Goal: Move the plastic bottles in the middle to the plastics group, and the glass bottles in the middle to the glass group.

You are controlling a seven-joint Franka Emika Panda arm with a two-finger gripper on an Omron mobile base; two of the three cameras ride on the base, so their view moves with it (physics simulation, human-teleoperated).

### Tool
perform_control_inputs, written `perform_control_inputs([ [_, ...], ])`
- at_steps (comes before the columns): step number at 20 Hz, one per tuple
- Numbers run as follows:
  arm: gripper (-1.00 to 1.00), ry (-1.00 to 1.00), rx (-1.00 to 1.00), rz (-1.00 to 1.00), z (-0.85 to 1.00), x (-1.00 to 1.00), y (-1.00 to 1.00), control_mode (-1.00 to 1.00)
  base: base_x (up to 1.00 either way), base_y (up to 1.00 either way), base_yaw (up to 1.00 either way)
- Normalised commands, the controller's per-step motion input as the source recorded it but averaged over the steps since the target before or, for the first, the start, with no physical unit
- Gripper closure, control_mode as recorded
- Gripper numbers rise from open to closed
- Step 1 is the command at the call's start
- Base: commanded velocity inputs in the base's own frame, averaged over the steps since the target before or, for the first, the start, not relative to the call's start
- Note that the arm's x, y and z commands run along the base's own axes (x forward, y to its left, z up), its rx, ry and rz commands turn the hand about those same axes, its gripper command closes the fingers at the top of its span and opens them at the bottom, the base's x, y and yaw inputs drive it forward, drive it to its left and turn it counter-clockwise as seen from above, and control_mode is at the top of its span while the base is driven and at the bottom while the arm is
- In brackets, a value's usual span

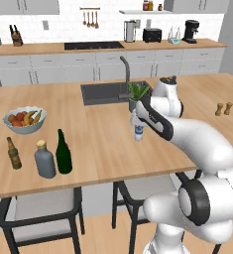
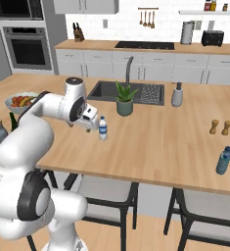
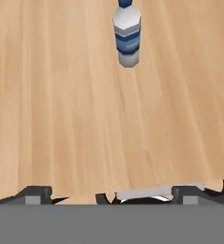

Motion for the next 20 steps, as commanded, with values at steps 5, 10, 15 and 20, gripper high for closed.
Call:
perform_control_inputs([
  [5, -1.0, -0.2, -0.04, 0.0, 0.0, 0.38, -0.29, -1.0, 0.0, 0.0, 0.0],
  [10, -1.0, -0.04, -0.04, -0.01, 0.0, 0.63, -0.1, -1.0, 0.0, 0.0, 0.0],
  [15, -1.0, 0.06, -0.01, -0.03, 0.0, 0.68, -0.02, -1.0, 0.0, 0.0, 0.0],
  [20, -1.0, 0.06, -0.01, -0.01, -0.12, 0.58, -0.14, -1.0, 0.0, 0.0, 0.0],
])
